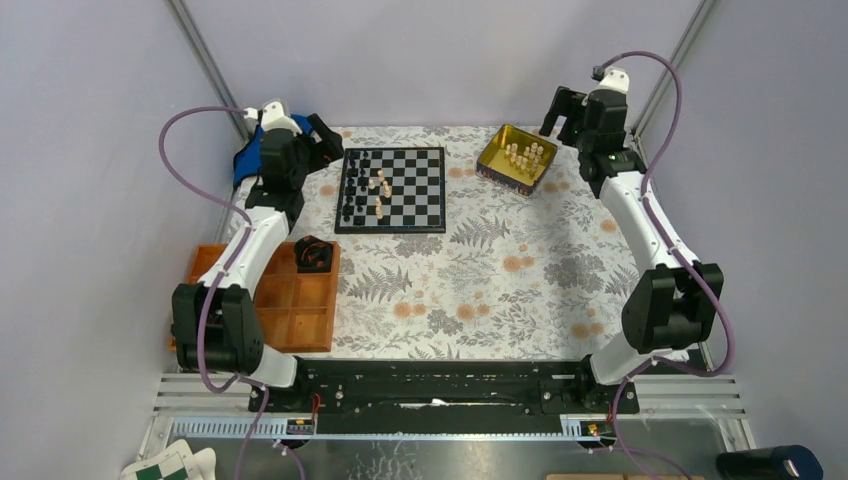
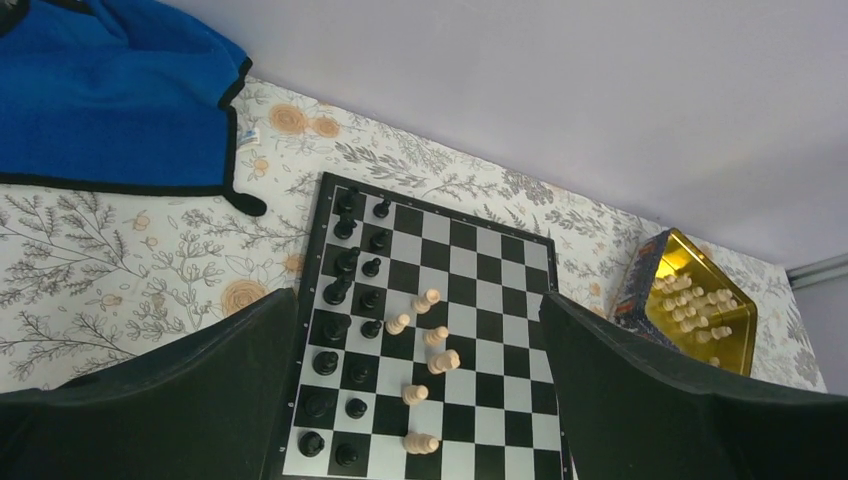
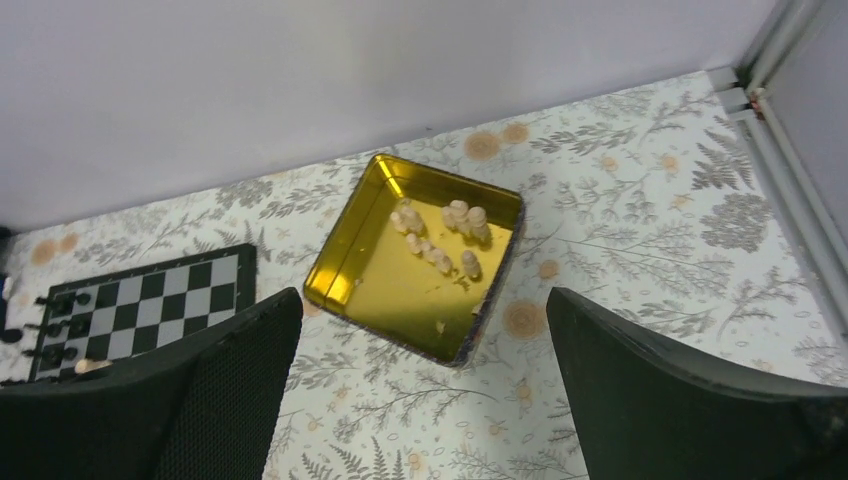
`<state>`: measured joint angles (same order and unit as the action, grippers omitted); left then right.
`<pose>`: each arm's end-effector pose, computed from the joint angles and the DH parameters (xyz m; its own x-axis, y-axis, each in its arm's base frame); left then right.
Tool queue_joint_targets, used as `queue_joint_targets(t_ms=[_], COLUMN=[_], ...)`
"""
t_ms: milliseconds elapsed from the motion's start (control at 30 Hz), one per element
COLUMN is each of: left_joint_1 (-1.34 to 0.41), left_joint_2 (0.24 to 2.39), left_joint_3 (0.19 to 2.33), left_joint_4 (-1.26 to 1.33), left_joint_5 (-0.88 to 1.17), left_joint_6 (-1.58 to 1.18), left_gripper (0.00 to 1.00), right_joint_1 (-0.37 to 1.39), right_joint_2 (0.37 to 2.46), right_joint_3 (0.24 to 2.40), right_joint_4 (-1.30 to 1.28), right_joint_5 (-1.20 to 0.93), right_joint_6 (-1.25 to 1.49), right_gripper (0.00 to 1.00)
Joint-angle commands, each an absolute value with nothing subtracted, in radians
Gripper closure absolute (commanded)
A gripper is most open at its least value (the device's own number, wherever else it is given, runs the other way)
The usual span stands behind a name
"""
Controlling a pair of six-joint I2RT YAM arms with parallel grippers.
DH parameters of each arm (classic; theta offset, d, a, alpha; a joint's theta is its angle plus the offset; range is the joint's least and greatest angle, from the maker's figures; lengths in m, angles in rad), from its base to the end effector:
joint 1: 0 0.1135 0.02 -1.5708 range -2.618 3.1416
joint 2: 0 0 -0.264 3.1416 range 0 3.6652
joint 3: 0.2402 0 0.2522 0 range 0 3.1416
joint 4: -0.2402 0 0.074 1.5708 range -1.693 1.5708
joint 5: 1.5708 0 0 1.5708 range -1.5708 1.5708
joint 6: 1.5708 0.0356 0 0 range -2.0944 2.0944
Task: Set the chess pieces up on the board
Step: Pick up the storage box at the center of the board.
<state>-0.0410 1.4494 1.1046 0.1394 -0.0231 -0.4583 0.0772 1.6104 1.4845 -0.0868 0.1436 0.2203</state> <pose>0.3459 -0.0134 0.3269 -0.1909 -0.4348 -0.8800 -0.0737 0.9003 -0.4289 0.3870 0.0248 0.3830 -0.1916 0.2021 -0.9604 0.1076 0.9770 0.1841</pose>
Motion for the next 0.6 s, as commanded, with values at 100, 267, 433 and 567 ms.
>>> queue_joint_targets(t_ms=[100,267,433,567], left_joint_1=[-0.044,-0.054,-0.055,-0.055], left_joint_2=[1.558,1.687,1.777,1.843], left_joint_3=[1.268,1.428,1.537,1.614], left_joint_4=[0.013,-0.133,-0.246,-0.323], left_joint_5=[-0.087,-0.130,-0.191,-0.214], left_joint_6=[-0.461,-0.441,-0.452,-0.446], left_gripper=[0.01,0.02,0.03,0.04], right_joint_1=[0.099,0.100,0.100,0.101], right_joint_2=[1.653,1.834,2.046,2.114], right_joint_3=[1.541,1.761,2.029,2.034], right_joint_4=[-0.079,-0.273,-0.550,-0.621], right_joint_5=[0.024,0.002,0.085,0.153], right_joint_6=[0.195,0.212,0.325,0.396], right_gripper=[0.08,0.27,0.35,0.37])
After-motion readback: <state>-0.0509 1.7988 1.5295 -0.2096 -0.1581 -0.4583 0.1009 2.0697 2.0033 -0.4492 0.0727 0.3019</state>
